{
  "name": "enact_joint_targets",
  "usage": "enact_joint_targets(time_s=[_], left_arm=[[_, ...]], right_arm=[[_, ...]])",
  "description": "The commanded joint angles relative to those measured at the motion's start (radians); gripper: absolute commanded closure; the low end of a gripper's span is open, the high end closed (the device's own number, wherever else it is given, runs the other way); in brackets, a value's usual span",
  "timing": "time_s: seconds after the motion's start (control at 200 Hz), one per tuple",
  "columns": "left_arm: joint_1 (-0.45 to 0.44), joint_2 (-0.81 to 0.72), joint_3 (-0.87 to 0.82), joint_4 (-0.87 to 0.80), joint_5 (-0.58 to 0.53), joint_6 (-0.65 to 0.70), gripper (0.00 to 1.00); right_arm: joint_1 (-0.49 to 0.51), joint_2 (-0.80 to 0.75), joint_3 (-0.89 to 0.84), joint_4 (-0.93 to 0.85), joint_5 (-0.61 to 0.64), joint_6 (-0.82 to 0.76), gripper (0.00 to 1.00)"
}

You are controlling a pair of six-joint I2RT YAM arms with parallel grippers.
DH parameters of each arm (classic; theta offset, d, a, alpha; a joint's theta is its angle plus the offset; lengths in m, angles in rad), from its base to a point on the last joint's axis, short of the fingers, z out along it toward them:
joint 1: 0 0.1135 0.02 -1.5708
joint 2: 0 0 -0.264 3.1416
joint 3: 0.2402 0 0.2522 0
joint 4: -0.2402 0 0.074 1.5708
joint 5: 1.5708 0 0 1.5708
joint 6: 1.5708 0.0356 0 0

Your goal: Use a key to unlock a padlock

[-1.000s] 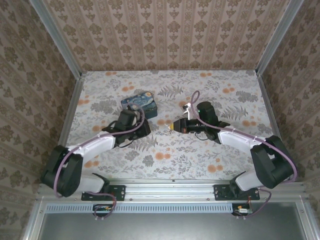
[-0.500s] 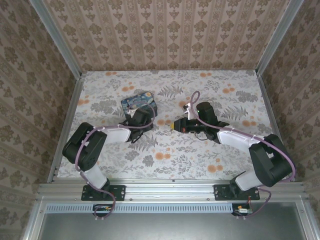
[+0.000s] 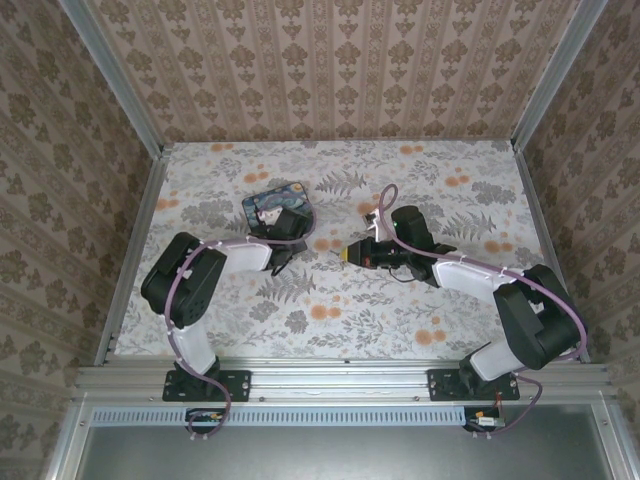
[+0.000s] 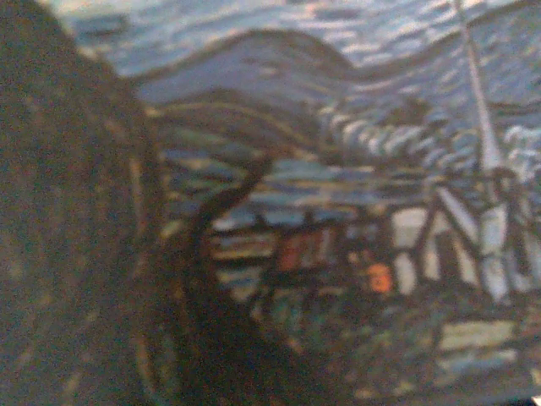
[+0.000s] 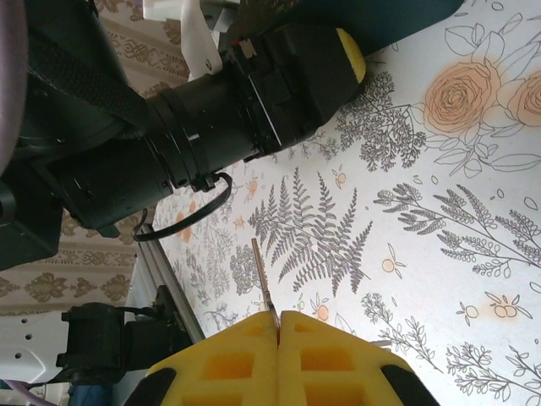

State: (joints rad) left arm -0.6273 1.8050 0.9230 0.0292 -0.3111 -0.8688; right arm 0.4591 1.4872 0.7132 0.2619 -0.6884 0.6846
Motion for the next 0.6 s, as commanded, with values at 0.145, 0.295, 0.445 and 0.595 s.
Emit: enact_joint_targets(time_s=[0.145,0.295,0.445,0.595], left_arm=[[0.054,-0.050,0.109,-0.219,0.287,0.016,0.85],[0.149,-0.123,0.199,-0.427,0.590,-0.022,0.86],[0.248,-0.165,0.266,-0.545,0.870,-0.113,0.87],[0.267,-0.178,0.301,-0.601,1.010,-0.197,0.88]], right_arm=[[0.053,0.014,-0.032,0.005,0.071,0.018,1.00],[0.152,0.024,-0.026,0.074,0.195,0.126,1.00],[0.222,0.027,-0.050,0.189,0.356,0.259,1.00],[0.255,0.036,-0.021,0.238,0.429,0.289,1.00]])
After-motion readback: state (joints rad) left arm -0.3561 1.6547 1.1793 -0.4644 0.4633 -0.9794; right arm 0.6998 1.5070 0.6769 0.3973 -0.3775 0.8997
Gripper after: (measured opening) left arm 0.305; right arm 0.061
